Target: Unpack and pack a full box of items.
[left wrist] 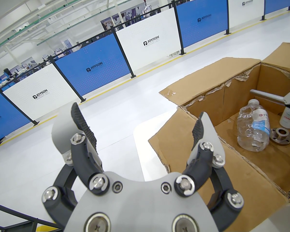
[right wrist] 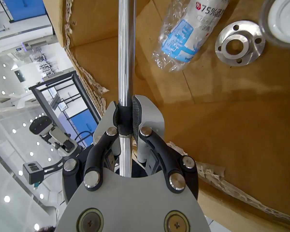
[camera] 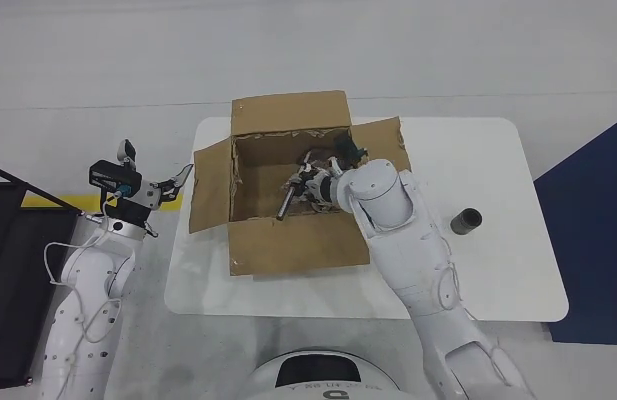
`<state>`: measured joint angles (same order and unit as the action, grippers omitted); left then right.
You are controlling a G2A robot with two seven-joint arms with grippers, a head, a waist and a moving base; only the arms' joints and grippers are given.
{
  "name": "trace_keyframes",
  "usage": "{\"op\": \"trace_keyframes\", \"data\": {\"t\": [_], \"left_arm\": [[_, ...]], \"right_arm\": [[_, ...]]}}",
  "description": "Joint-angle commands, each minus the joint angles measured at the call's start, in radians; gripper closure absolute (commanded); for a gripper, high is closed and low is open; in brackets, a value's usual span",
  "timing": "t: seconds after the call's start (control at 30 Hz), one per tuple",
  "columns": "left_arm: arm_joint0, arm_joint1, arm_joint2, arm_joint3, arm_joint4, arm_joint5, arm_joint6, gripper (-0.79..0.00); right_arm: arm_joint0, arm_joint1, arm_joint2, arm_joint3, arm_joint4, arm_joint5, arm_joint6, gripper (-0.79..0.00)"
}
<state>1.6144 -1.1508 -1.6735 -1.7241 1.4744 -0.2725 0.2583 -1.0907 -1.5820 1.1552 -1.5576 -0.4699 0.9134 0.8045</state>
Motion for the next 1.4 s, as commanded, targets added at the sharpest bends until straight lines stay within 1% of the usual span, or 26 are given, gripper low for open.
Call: {"op": "trace_keyframes", "data": {"t": [0.0, 0.13, 0.37, 0.5, 0.53, 0.57, 0.67, 0.73, 0.9, 0.97, 1.03, 1.13, 1.17, 1.27, 1.37], "left_arm": [[0.000, 0.000, 0.000, 0.000, 0.000, 0.000, 0.000, -0.785], [0.000, 0.000, 0.000, 0.000, 0.000, 0.000, 0.000, -0.785], [0.000, 0.000, 0.000, 0.000, 0.000, 0.000, 0.000, -0.785], [0.000, 0.000, 0.000, 0.000, 0.000, 0.000, 0.000, -0.785], [0.000, 0.000, 0.000, 0.000, 0.000, 0.000, 0.000, -0.785], [0.000, 0.000, 0.000, 0.000, 0.000, 0.000, 0.000, -0.785], [0.000, 0.000, 0.000, 0.000, 0.000, 0.000, 0.000, -0.785], [0.000, 0.000, 0.000, 0.000, 0.000, 0.000, 0.000, -0.785], [0.000, 0.000, 0.000, 0.000, 0.000, 0.000, 0.000, -0.785], [0.000, 0.000, 0.000, 0.000, 0.000, 0.000, 0.000, -0.785], [0.000, 0.000, 0.000, 0.000, 0.000, 0.000, 0.000, -0.785], [0.000, 0.000, 0.000, 0.000, 0.000, 0.000, 0.000, -0.785], [0.000, 0.000, 0.000, 0.000, 0.000, 0.000, 0.000, -0.785], [0.000, 0.000, 0.000, 0.000, 0.000, 0.000, 0.000, -0.785], [0.000, 0.000, 0.000, 0.000, 0.000, 0.000, 0.000, -0.785]], "right_arm": [[0.006, -0.003, -0.013, 0.002, -0.016, 0.042, -0.057, 0.000], [0.032, -0.010, -0.050, 0.037, -0.030, 0.099, -0.119, 0.000], [0.086, -0.030, -0.092, 0.156, -0.043, 0.099, -0.171, 0.000], [0.113, -0.045, -0.107, 0.203, -0.041, 0.099, -0.178, -0.006], [0.119, -0.048, -0.110, 0.216, -0.043, 0.099, -0.179, -0.055], [0.127, -0.051, -0.114, 0.231, -0.050, 0.099, -0.179, -0.074], [0.147, -0.061, -0.113, 0.273, -0.060, 0.099, -0.180, -0.166], [0.156, -0.067, -0.111, 0.289, -0.060, 0.099, -0.170, -0.182], [0.155, -0.073, -0.098, 0.299, -0.092, 0.099, -0.140, -0.292], [0.143, -0.071, -0.087, 0.258, -0.103, 0.099, -0.116, -0.302], [0.111, -0.065, -0.066, 0.166, -0.116, 0.099, -0.103, -0.314], [0.024, -0.047, -0.021, -0.032, -0.162, 0.099, -0.098, -0.345], [-0.012, -0.041, 0.001, -0.121, -0.168, 0.099, -0.094, -0.354], [-0.129, -0.020, 0.061, -0.352, -0.200, 0.095, -0.089, -0.354], [-0.242, -0.003, 0.141, -0.534, -0.207, 0.058, -0.097, -0.366]]}}
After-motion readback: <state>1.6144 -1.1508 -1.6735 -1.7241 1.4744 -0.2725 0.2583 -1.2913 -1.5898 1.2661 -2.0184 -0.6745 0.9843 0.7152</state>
